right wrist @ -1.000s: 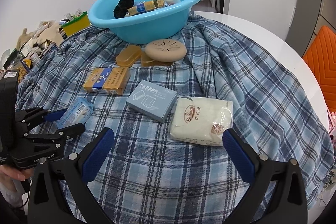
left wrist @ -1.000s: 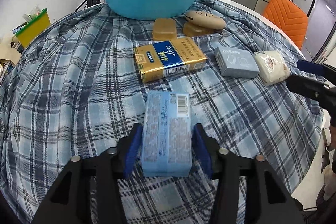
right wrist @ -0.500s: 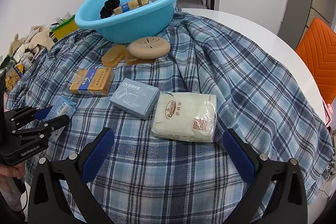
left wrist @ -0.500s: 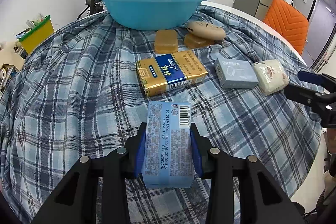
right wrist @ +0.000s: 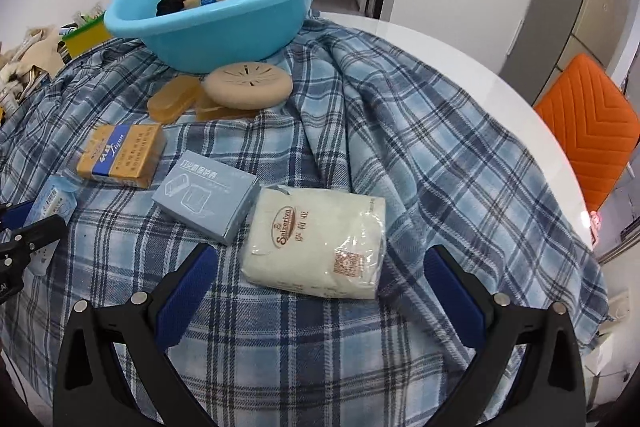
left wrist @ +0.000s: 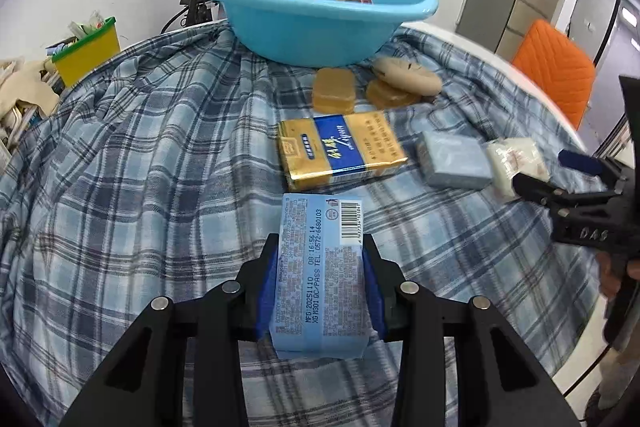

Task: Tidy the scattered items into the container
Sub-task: 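Hold the blue soap box in the left gripper while the right gripper grasps the white tissue pack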

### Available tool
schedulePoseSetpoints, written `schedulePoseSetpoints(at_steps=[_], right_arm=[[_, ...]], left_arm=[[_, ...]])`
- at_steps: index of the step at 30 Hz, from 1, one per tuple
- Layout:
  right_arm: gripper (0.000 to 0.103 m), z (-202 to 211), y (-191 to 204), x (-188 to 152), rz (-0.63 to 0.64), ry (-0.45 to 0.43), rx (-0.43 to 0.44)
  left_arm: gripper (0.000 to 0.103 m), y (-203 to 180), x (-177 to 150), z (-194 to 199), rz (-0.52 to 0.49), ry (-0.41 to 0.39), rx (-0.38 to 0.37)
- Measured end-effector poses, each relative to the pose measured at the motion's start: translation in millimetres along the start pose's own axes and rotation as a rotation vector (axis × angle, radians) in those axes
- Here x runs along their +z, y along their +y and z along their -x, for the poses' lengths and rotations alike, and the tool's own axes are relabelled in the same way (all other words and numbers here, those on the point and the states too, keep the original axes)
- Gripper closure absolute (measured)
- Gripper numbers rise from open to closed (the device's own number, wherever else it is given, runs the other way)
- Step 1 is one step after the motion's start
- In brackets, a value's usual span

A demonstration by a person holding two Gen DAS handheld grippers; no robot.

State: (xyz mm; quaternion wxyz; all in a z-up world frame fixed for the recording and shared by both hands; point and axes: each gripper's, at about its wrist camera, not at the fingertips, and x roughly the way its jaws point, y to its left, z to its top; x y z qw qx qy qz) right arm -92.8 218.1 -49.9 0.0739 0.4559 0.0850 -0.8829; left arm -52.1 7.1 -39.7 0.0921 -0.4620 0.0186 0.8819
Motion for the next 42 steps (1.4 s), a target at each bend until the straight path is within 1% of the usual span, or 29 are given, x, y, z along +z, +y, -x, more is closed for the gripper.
schedulePoseSetpoints(at_steps=[1,4,7,12,17,20,26,27,28,29,30,33,36,42], right_arm=[[0.000,-1.4,0.3,-0.3,-0.002,0.003,0.003],[0.000,-3.7,2.4,-1.4,-0.005,0.011,0.008],[0.000,-3.9,5.6,-1.7,-0.002,0.013,0.016],[0.000,-1.3,6.4,-1.0,0.002,0.007,0.020],[0.000,-3.8,0.8,-0.5,-0.018,0.007,0.010],[0.000,-6.4,0.0,-0.1,-0.024,0.013,0.012],[0.000,-15.6,5.4,0.7,0.009,0.018,-0.046],[0.003,-17.4,6.4,0.2,0.015,0.017,-0.058],[0.008,-18.3,6.6,-0.4,0.020,0.013,-0.068],[0.019,-19.3,6.5,-1.1,0.022,0.011,-0.072],[0.028,-20.5,5.5,-1.5,0.017,0.016,-0.064],[0.029,-20.8,-0.4,-2.6,-0.014,0.022,-0.018],[0.029,-13.7,-6.7,-3.5,-0.049,0.002,0.014],[0.029,1.3,-11.6,-5.6,-0.068,-0.020,0.047]], left_arm=[[0.063,0.9,-0.6,-1.0,-0.003,0.002,0.006],[0.063,6.8,-2.8,-3.7,0.016,0.020,-0.022],[0.063,7.5,-4.0,-0.9,0.026,0.013,-0.049],[0.063,0.7,-7.8,9.7,0.016,-0.005,-0.079],[0.063,-2.3,-10.8,17.4,0.022,-0.025,-0.093],[0.064,-4.4,-11.3,19.2,0.020,-0.031,-0.087],[0.064,-8.8,-10.5,19.8,0.015,-0.031,-0.082],[0.064,-10.1,-10.5,19.8,0.013,-0.030,-0.083],[0.064,-11.1,-10.6,19.5,0.011,-0.028,-0.084],[0.064,-12.1,-10.8,18.8,0.008,-0.024,-0.084],[0.064,-12.5,-11.0,17.9,0.006,-0.020,-0.084],[0.064,-13.1,-11.4,14.8,0.004,-0.007,-0.081],[0.064,-13.3,-11.9,14.1,0.006,-0.004,-0.082],[0.064,-14.7,-12.3,15.0,0.007,-0.006,-0.082]])
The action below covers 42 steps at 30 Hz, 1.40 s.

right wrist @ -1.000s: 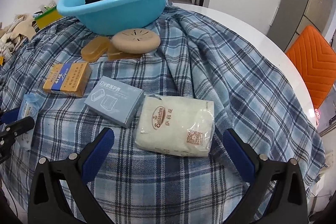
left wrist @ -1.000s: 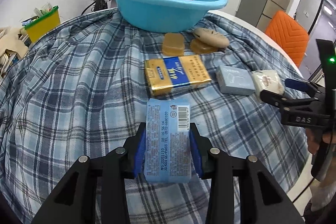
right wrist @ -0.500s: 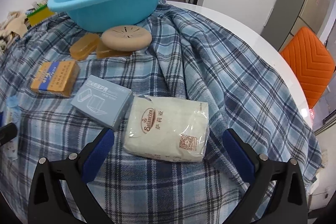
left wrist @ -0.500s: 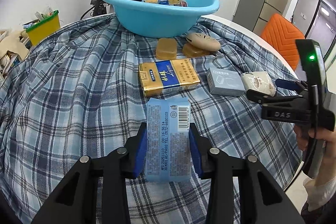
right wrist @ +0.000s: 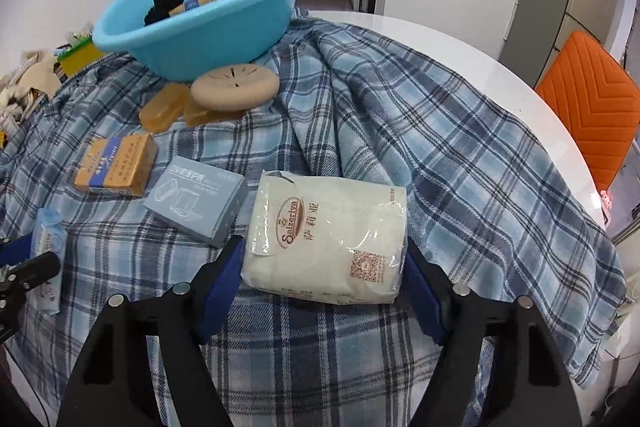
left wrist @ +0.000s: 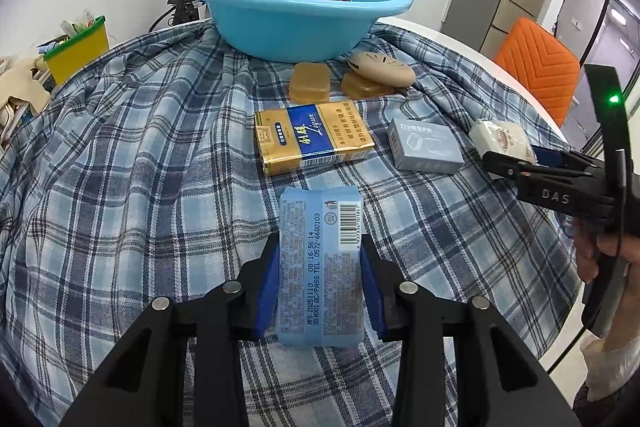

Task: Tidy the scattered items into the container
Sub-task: 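Hold the blue soap box in the left gripper while the right gripper grasps the white tissue pack, then carry the blue soap box and white tissue pack over the basin with both grippers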

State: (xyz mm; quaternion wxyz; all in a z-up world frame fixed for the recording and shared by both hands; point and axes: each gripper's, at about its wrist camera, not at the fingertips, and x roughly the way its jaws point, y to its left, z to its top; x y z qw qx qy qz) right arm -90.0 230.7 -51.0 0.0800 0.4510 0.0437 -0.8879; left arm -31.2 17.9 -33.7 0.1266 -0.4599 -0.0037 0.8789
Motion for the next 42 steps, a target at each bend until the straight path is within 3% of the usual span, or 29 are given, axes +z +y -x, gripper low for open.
schedulePoseSetpoints(at_steps=[9,24,31,42], right_arm=[[0.029,29.1,24.1,-8.6,0.045,-0.059,0.128],[0.029,16.4,36.6,-15.8,0.053,-0.022,0.131],[0.029,36.9,40.3,5.4,0.068,-0.089,0.127],[0.029,98.5,47.4,56.2,0.082,-0.274,0.139]], left_arm=[[0.064,-1.4,-4.9,6.6,0.028,-0.040,0.062],[0.064,5.9,-10.2,2.1,0.074,-0.034,0.083],[0.064,0.4,8.0,15.1,0.057,-0.082,0.085],[0.064,-7.2,66.0,64.4,0.013,-0.244,0.105]])
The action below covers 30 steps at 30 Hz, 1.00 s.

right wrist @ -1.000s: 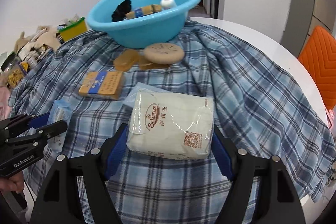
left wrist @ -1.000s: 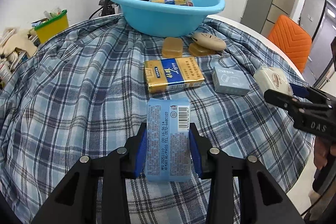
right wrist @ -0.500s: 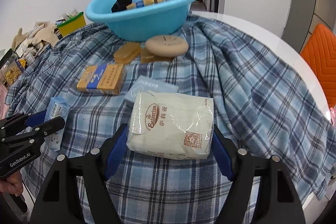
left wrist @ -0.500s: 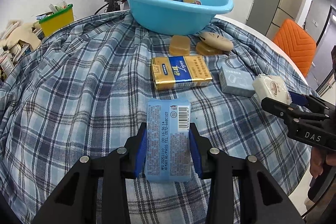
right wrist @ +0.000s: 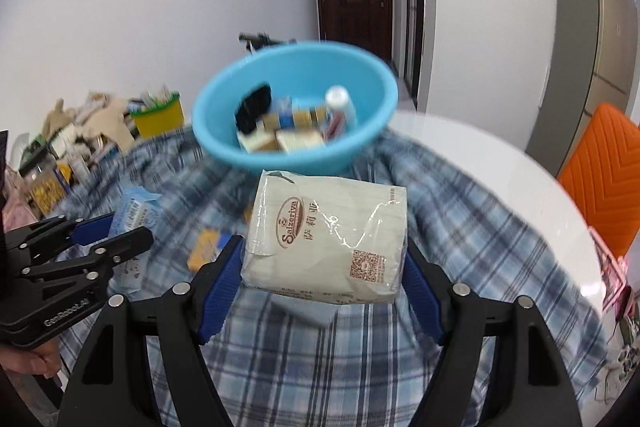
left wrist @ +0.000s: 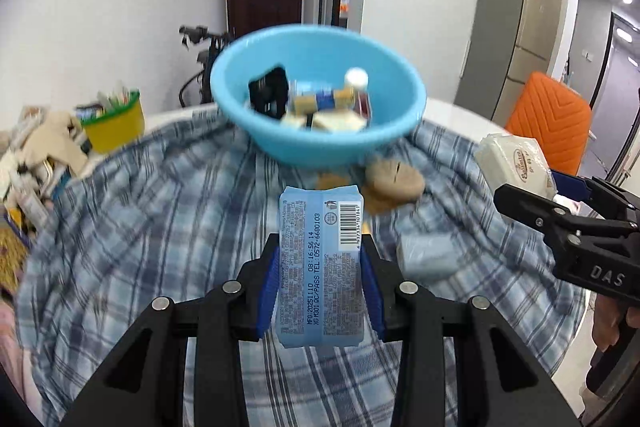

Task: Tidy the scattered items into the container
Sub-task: 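Carry the blue soap box and white tissue pack over the basin with both grippers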

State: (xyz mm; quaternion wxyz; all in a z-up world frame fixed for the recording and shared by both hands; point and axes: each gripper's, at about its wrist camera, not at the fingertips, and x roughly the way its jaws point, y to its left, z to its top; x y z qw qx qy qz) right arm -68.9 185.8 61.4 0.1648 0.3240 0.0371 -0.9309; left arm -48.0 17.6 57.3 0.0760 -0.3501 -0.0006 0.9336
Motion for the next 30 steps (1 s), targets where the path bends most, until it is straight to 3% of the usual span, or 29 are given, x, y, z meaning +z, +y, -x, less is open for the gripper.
schedulePoseSetpoints(at_steps=[10,17,30], right_arm=[[0.029,33.0,9.1,48.9,0.031,-0.123,-0.002],[0.029,52.6,11.9,63.8,0.029,-0.187,-0.007],[0.029,78.9,19.9,56.2,0.052,-0.246,0.013]], left_arm=[[0.063,-3.4,59.8,36.1,-0.002,-0.130,-0.027],[0.063,-9.7,86.4,66.4,-0.031,-0.224,-0.004],[0.063,-12.9,75.8,78.7,-0.037,-0.237,-0.019]])
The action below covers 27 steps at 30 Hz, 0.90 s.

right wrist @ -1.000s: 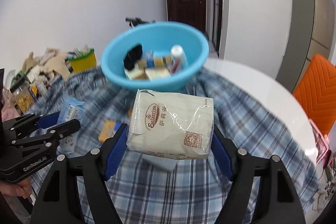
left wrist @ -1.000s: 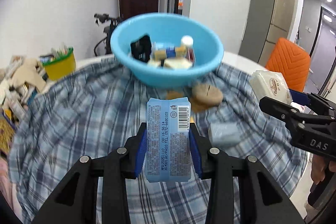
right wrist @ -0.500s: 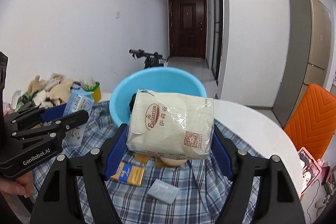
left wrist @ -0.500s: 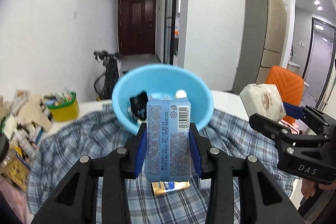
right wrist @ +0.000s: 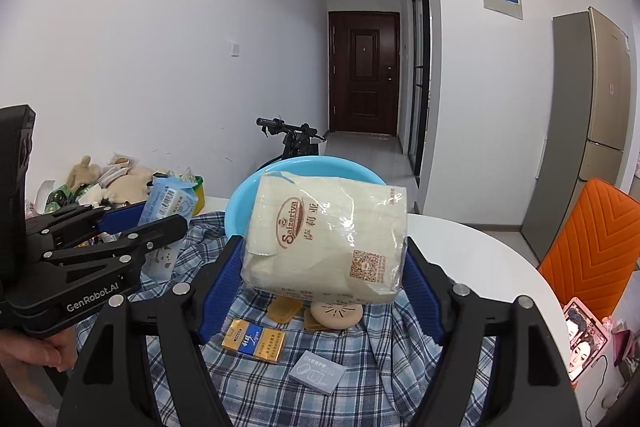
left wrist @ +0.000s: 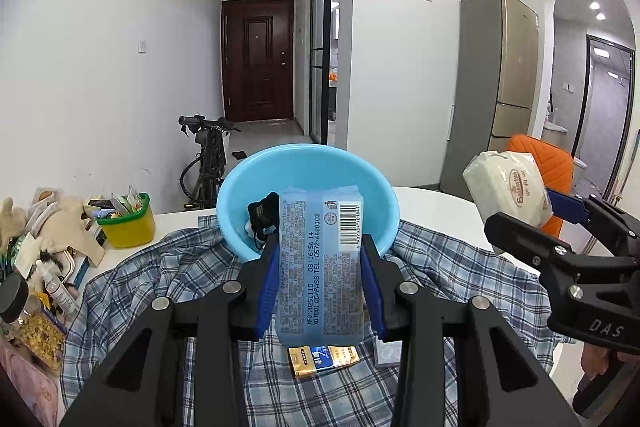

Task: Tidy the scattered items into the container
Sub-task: 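Carry the blue soap box and white tissue pack over the basin with both grippers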

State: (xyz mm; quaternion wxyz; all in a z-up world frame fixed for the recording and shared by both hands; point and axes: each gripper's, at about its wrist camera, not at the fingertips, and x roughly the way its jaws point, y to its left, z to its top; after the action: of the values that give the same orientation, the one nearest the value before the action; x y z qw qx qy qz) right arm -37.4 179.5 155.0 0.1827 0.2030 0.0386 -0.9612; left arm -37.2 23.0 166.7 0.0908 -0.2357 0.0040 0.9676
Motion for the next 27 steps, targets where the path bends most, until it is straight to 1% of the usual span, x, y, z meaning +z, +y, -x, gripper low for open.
schedulePoseSetpoints(at_steps=[7,15,19,22,27], right_arm=[[0.029,-2.3,0.3,-5.7,-0.010,0.007,0.001],[0.029,-6.7,-4.5,2.0,-0.016,-0.010,-0.022],[0.029,-14.7,-5.9,7.7,-0.021,-0.022,-0.018],[0.029,-23.9,-7.4,13.3,-0.020,-0.037,-0.014],[0.029,-46.0,-11.4,23.8,-0.016,-0.049,-0.013]], left_arm=[[0.063,-0.3,-1.2,1.5,0.000,-0.001,0.001],[0.063,7.8,-0.1,-4.2,-0.006,0.007,0.022],[0.063,10.5,5.5,-13.3,-0.022,-0.021,-0.012],[0.063,10.5,10.2,-22.4,-0.035,-0.028,-0.040],[0.063,15.3,24.4,-39.4,-0.025,-0.047,-0.056]])
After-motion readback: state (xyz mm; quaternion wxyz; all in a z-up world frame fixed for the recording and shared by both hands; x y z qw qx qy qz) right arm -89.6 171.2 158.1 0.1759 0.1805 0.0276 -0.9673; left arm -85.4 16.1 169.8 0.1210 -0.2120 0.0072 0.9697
